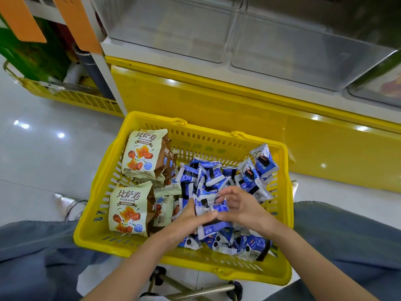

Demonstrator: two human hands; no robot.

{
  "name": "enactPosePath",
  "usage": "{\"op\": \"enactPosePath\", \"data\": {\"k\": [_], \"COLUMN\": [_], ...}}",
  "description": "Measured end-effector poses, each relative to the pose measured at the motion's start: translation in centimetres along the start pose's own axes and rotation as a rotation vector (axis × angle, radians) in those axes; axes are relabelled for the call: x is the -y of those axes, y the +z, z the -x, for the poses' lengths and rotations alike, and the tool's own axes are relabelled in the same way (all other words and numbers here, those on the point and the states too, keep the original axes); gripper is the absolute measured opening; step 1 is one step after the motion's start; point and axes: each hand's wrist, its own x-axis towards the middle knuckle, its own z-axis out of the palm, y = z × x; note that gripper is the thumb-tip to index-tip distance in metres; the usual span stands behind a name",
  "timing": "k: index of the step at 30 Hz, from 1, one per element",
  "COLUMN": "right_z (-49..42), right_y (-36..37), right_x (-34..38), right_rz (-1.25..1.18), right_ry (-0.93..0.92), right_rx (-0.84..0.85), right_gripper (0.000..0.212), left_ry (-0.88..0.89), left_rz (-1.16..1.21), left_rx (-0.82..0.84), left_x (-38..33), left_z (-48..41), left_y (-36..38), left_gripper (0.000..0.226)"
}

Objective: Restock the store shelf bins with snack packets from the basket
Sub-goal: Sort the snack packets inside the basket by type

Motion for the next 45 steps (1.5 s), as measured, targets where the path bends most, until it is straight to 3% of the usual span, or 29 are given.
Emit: {"op": "enactPosePath", "data": {"k": [3,5,7,11,14,17,20,26,29,33,36,39,42,45], "right_z": [-0.1,0.3,1.2,3.1,3.4,3.4,2.8,-0.9,-3.8,-7.0,-8.1,-7.8,-5.9,-3.4], "right_y": [-0.3,-1.4,-2.9,-3.6,-2.4,-2.1,-3.5,-7.2,-7.0,-5.5,-4.6,-4.2,-3.7,-2.5], "right_x": [-0.4,-0.9,-1.9,-3.9,-4.5,-4.2,-2.6,2.1,3.2,2.7,1.8,1.1,-0.4,-2.0], "right_rz": [-0.013,0.094,0.263,0.678,0.947,1.115,1.06,0.574,0.41,0.253,0.108,0.187,0.383,0.506], "right_ry": [-0.007,0.028,0.128,0.308,0.322,0.273,0.189,0.092,0.087,0.162,0.237,0.22,0.061,-0.061], "right_rx": [-0.105,-0.208,-0.169,0.192,0.223,0.193,0.129,-0.115,-0.266,-0.313,-0.36,-0.431,-0.551,-0.546], "right_gripper": [0.035,0.029,0.035,0.058,0.068,0.056,0.045,0.028,0.04,0.044,0.048,0.054,0.054,0.039], "left_ry": [0.096,0.13,0.151,0.179,0.189,0.162,0.15,0.193,0.179,0.061,0.149,0.307,0.322,0.15], "left_rz": [0.05,0.02,0.015,0.07,0.081,0.082,0.027,-0.23,-0.336,-0.381,-0.426,-0.533,-0.663,-0.791], "left_rx": [-0.017,-0.086,-0.126,-0.137,-0.18,-0.252,-0.312,-0.337,-0.392,-0.421,-0.516,-0.565,-0.348,-0.031], "left_x": [0.0,0.0,0.2,0.4,0.6,0.9,0.2,-5.1,-7.4,-8.2,-7.9,-7.4,-5.5,-2.5], "left_z": [0.4,0.5,0.4,0.2,0.0,0.0,-0.1,-2.2,-3.6,-5.7,-6.2,-5.6,-3.9,-2.3], "left_y": [-0.1,-0.2,-0.4,-0.5,-0.3,-0.2,-0.7,-2.7,-3.2,-3.9,-4.1,-4.3,-4.7,-5.1], "left_gripper": [0.065,0.049,0.052,0.045,0.038,0.042,0.047,0.042,0.036,0.065,0.056,0.044,0.027,0.012]}}
